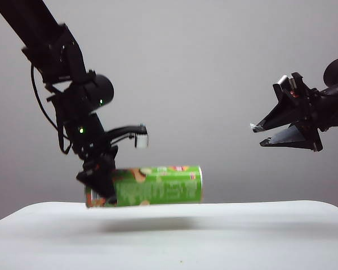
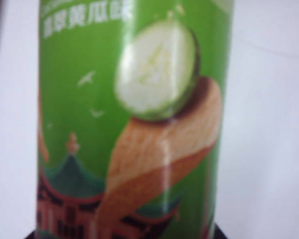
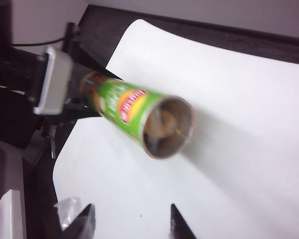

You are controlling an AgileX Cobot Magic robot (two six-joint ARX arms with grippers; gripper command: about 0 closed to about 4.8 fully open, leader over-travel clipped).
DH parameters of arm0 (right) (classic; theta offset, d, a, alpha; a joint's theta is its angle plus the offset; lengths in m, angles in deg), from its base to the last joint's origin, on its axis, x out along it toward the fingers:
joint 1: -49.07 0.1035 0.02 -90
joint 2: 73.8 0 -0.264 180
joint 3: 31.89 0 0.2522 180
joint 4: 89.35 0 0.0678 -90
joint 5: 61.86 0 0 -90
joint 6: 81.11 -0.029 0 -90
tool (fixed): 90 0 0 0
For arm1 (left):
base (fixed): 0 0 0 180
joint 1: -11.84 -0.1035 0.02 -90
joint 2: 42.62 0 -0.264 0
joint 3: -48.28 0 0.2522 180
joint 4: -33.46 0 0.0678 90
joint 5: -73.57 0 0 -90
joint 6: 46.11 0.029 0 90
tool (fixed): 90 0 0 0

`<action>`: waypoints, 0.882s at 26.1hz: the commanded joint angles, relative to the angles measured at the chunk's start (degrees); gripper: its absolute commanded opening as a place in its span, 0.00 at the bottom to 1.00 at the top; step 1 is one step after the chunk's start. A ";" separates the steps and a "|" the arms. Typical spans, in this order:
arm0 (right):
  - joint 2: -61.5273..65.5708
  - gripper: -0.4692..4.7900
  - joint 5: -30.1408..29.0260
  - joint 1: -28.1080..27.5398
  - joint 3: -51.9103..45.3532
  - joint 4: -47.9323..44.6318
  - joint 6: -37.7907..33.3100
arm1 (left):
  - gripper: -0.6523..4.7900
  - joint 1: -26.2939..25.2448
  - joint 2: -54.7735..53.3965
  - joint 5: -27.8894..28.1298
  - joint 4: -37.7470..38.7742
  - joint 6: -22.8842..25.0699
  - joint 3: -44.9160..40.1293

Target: Pick up the green tub of chips from the desk, push the transparent container that's holding the chips and has slipped out back in, and finally put the chips back on the desk.

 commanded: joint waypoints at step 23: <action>-0.35 0.50 0.39 0.07 0.09 2.32 1.79 | 1.00 0.77 4.09 6.08 9.70 -6.75 0.44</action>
